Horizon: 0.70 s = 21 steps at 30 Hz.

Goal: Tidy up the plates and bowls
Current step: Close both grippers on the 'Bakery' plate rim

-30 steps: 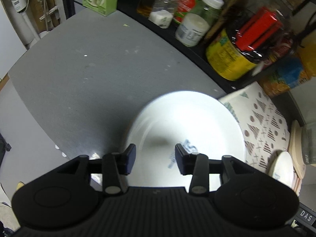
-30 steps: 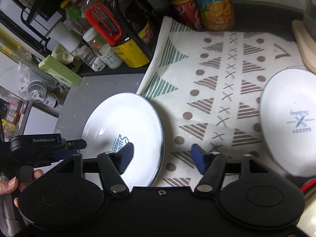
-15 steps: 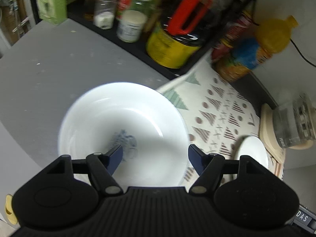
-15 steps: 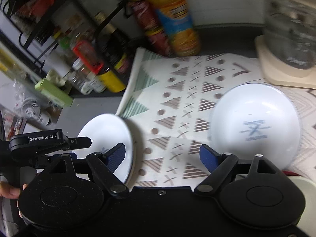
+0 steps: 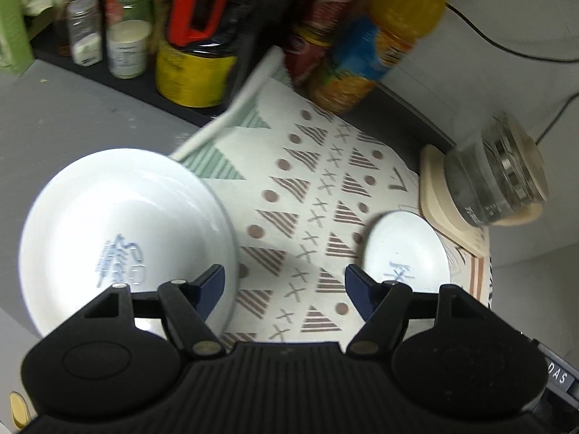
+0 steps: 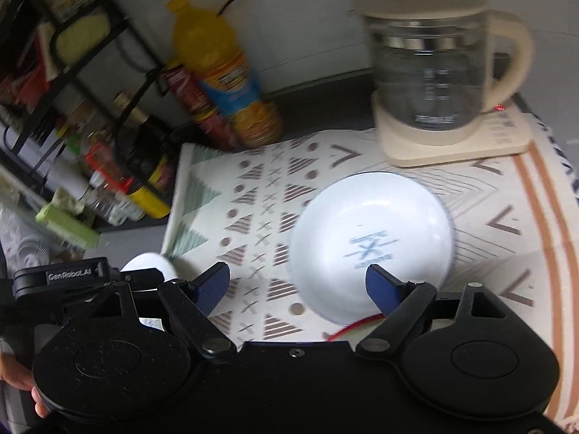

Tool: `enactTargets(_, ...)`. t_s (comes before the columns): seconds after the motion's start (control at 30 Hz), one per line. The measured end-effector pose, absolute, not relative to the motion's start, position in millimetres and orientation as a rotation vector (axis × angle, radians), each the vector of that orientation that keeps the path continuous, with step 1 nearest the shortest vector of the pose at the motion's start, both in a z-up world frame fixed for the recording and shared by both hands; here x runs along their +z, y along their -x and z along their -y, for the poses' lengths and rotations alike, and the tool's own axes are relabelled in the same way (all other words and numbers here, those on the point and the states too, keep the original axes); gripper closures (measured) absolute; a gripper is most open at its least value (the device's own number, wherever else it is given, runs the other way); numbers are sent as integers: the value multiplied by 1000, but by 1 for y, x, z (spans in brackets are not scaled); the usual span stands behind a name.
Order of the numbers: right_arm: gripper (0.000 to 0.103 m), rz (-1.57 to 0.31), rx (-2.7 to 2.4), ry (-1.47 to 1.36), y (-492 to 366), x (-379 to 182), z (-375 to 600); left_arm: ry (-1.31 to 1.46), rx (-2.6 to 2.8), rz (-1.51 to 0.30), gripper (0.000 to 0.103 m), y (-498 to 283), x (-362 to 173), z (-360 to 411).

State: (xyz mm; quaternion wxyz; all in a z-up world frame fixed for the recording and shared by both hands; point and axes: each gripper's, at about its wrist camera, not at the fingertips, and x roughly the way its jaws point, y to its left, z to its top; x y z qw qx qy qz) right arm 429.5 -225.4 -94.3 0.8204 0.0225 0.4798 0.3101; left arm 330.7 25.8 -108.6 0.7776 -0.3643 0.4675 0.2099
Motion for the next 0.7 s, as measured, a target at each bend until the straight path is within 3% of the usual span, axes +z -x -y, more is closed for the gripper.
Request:
enactTargets(0.6,20,-1041,430,-181,-464,-114,291,720,305,-1093,32,-395,-123,8)
enactTargets(0.63,19,-1047,421,-195,-468,-116,294,723,296,-1102,32,-399,-125,10)
enactTargets(0.7,7,-1060,404,-230,-474,-121,300,749,286,-1114,32,-405,-131,11)
